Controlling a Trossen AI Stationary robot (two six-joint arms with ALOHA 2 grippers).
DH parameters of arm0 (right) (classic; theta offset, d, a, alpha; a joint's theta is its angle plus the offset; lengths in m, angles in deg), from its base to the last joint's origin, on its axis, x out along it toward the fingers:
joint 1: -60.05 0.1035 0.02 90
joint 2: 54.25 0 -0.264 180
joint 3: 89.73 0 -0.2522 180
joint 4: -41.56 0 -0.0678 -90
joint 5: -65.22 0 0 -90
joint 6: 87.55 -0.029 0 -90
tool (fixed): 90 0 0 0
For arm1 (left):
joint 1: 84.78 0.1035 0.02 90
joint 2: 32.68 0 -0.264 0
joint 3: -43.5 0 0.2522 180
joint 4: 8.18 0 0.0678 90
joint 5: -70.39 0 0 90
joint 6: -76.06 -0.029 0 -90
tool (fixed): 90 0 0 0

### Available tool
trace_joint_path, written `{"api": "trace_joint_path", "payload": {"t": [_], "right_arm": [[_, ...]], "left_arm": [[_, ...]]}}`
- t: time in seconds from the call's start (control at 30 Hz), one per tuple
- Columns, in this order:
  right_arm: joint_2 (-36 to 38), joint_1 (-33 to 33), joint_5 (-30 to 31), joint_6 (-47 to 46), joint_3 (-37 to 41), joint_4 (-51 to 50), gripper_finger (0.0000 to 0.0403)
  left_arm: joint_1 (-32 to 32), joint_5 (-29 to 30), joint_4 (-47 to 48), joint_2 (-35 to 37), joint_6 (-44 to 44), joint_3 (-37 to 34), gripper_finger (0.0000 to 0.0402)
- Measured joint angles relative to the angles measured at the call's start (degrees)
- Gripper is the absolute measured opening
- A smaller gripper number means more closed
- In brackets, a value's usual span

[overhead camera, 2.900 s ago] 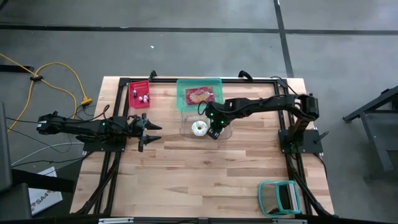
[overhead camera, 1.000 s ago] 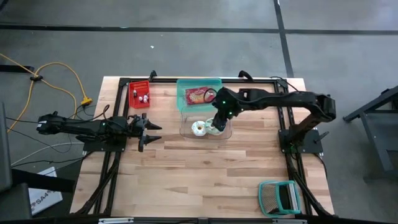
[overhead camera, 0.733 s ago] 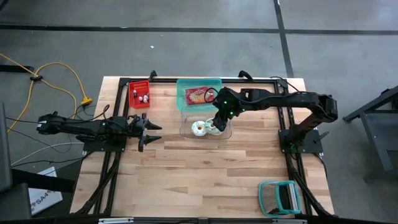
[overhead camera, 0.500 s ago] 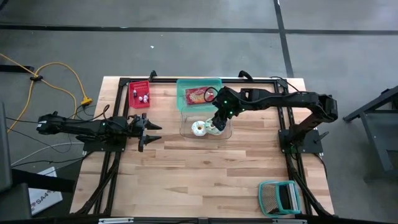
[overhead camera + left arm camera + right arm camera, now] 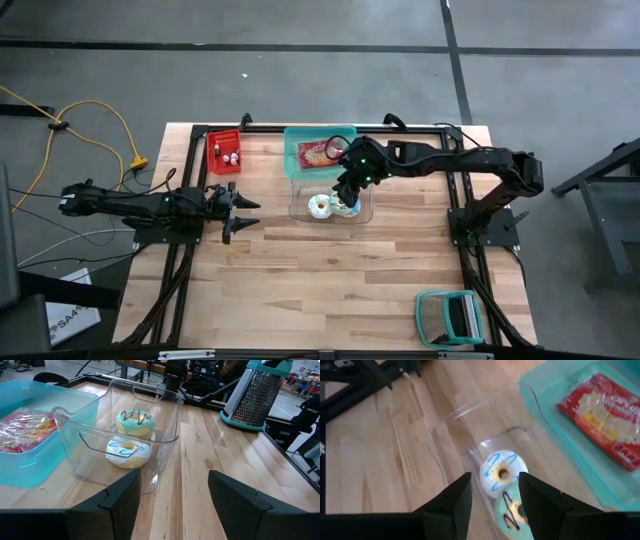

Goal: Pick & Place Food Item
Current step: Return to Home Position

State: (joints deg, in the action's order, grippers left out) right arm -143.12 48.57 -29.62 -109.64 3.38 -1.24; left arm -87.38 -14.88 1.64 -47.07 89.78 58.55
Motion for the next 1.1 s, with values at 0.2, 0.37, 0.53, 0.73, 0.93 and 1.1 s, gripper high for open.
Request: {"api": "trace_joint_path", "payload": {"t": [0.2, 0.37, 0.53, 0.73, 0.93, 1.1], "right_arm": [[2.26, -1.9, -0.05, 2.62, 0.02, -0.36, 0.0151], [4.69, -2.56, -0.1, 3.95, 0.02, -2.11, 0.0151], [7.65, -2.52, 1.17, 4.5, 0.02, -4.55, 0.0151], [11.39, -2.52, 3.66, 5.48, 0.02, -7.17, 0.0151], [13.31, -2.49, 3.26, 6.64, 0.04, -8.28, 0.0151], [15.72, -2.56, 3.41, 7.01, 0.04, -8.85, 0.0151]], "left_arm": [[0.0, 0.0, 0.0, -0.01, 0.0, 0.01, 0.0225], [0.01, 0.0, 0.0, 0.0, 0.0, -0.01, 0.0225], [0.01, 0.0, 0.01, -0.01, 0.0, -0.01, 0.0225], [-0.01, 0.0, 0.02, -0.01, 0.0, 0.01, 0.0225], [-0.01, 0.0, 0.02, -0.01, 0.0, 0.0, 0.0225], [0.01, 0.0, 0.02, -0.02, 0.0, -0.01, 0.0225]]}}
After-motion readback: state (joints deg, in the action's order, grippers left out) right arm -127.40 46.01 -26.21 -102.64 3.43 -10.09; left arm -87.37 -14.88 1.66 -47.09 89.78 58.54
